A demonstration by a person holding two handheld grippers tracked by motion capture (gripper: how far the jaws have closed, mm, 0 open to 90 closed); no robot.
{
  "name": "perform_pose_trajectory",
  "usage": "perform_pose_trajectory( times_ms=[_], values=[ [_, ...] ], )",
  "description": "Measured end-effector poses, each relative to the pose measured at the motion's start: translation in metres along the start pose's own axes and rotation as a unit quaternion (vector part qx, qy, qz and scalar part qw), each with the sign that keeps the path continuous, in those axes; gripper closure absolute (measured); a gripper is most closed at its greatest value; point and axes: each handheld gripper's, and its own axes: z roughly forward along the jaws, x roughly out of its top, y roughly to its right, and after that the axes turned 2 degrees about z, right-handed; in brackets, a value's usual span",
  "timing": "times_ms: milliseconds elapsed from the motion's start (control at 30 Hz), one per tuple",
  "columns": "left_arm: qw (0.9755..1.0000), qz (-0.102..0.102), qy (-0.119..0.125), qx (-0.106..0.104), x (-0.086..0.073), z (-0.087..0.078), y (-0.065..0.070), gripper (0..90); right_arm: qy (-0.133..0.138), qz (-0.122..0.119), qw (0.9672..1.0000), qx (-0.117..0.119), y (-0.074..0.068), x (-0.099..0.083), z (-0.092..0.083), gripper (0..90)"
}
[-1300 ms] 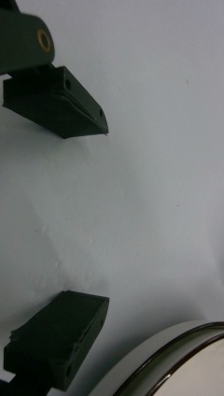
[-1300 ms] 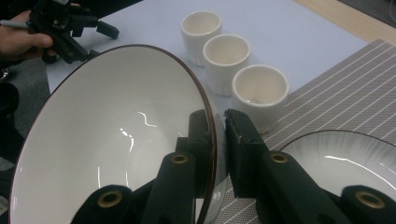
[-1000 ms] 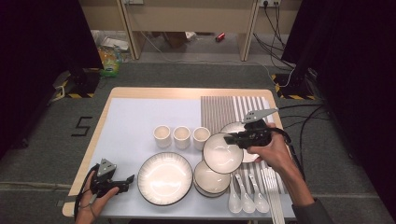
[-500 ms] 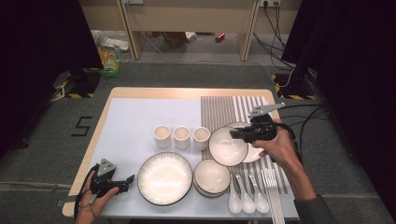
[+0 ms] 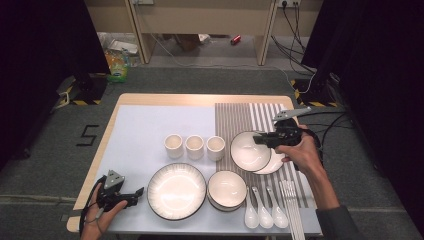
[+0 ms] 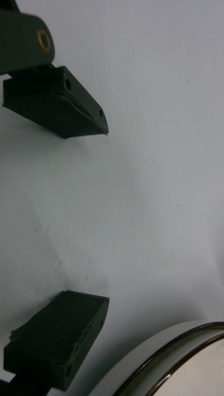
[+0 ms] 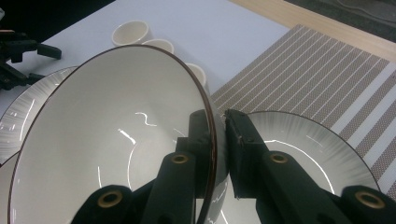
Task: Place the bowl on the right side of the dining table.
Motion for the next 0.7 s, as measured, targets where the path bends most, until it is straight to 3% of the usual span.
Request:
perform_pose_trajectory(
  times_ms=[700],
  values=[
    [1.0,0.0,0.0,0.0,0.0,0.0,0.0,13.6,-0.015,0.039,0.999,-0.018,0.029,-0.012,0.013,80.8]
  ],
)
